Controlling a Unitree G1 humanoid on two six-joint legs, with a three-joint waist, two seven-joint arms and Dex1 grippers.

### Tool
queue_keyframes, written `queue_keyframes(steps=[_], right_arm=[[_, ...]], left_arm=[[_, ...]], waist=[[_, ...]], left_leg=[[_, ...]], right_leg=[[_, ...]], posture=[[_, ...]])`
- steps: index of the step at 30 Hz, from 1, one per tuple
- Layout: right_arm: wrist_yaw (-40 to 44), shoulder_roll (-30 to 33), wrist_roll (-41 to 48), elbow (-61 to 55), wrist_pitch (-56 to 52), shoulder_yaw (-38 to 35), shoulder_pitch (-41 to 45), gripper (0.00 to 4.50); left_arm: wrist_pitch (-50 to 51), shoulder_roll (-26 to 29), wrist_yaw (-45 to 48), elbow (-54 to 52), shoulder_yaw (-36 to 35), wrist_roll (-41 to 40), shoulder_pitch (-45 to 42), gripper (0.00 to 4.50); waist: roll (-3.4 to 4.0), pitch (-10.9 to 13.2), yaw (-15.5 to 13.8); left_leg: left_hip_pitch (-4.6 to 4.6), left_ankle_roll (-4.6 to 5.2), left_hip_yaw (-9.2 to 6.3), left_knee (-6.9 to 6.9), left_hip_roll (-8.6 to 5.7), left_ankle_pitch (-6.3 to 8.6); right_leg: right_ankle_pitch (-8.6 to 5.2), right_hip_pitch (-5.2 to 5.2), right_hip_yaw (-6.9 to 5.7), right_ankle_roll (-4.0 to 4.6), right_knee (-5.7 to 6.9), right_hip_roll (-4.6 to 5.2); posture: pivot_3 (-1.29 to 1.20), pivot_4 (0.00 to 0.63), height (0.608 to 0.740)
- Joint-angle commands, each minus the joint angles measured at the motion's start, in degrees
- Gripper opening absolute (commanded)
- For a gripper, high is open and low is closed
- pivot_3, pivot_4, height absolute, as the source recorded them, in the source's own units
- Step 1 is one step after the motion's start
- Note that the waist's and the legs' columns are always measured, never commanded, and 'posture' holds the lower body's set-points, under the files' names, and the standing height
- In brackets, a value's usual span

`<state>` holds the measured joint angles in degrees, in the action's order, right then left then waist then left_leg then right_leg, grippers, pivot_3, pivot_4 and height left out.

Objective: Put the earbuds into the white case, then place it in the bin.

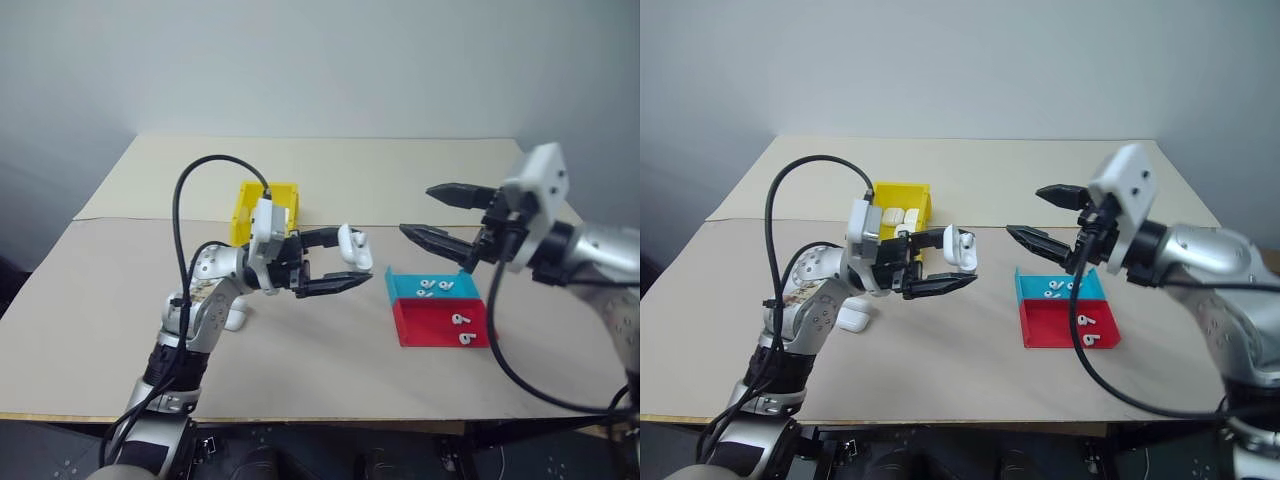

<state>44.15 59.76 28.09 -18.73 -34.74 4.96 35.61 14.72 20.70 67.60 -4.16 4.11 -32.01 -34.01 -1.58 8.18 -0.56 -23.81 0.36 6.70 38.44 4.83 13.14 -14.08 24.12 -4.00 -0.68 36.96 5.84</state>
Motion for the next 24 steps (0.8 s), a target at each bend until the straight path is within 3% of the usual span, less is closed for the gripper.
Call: queue_keyframes(steps=[1,5,7,15,19,24], right_arm=[[7.9,1.7,-17.5,9.3,9.0,13.0,6.1,4.03],[18.9,-1.0,-31.4,27.2,29.1,22.9,15.6,3.22],[23.2,-3.5,-35.8,37.6,38.3,26.1,21.2,2.52],[36.3,-13.1,-44.7,69.4,65.4,31.4,35.2,2.52],[30.8,-18.4,-51.8,80.8,71.2,33.5,38.9,2.52],[27.6,-21.6,-56.1,87.2,74.0,33.7,40.4,2.52]], left_arm=[[-1.4,0.0,0.1,-2.7,-0.6,-0.9,0.4,2.85],[-1.6,-0.8,-0.4,-3.6,-0.2,-0.7,1.2,2.85],[-1.8,-1.0,-0.5,-3.8,-0.4,-0.8,1.5,2.85],[-2.8,-1.7,-1.9,-4.9,-0.2,-0.5,2.9,2.85],[-2.8,-1.8,-3.5,-6.8,0.0,-0.3,4.4,2.85],[-2.3,-1.2,-4.9,-9.0,-0.3,-0.6,5.8,2.85]], waist=[[0.00,0.0,0.1],[0.01,0.0,0.1],[0.02,0.0,0.3],[0.04,0.0,1.0],[0.06,0.1,1.3],[0.14,0.1,1.3]], left_leg=[[0.00,0.00,0.06,0.01,-0.02,0.00],[-0.05,0.00,0.10,0.03,-0.03,0.00],[-0.05,-0.01,0.12,0.03,-0.02,-0.01],[-0.01,-0.28,0.19,-0.03,-0.01,-0.17],[0.01,-0.50,0.21,-0.02,0.00,-0.29],[0.02,-0.61,0.21,-0.07,0.01,-0.36]], right_leg=[[0.00,0.05,0.07,-0.01,0.02,0.03],[0.00,0.10,0.08,-0.03,0.02,0.03],[0.00,0.12,0.08,-0.03,0.01,0.03],[0.01,0.09,0.07,-0.03,0.01,0.03],[0.02,0.10,0.07,-0.03,0.06,0.04],[0.02,0.12,0.07,-0.02,0.11,0.04]], posture=[[0.00,0.150,0.740],[0.00,0.150,0.740],[0.00,0.150,0.740],[0.00,0.150,0.740],[0.00,0.150,0.740],[0.00,0.150,0.740]])
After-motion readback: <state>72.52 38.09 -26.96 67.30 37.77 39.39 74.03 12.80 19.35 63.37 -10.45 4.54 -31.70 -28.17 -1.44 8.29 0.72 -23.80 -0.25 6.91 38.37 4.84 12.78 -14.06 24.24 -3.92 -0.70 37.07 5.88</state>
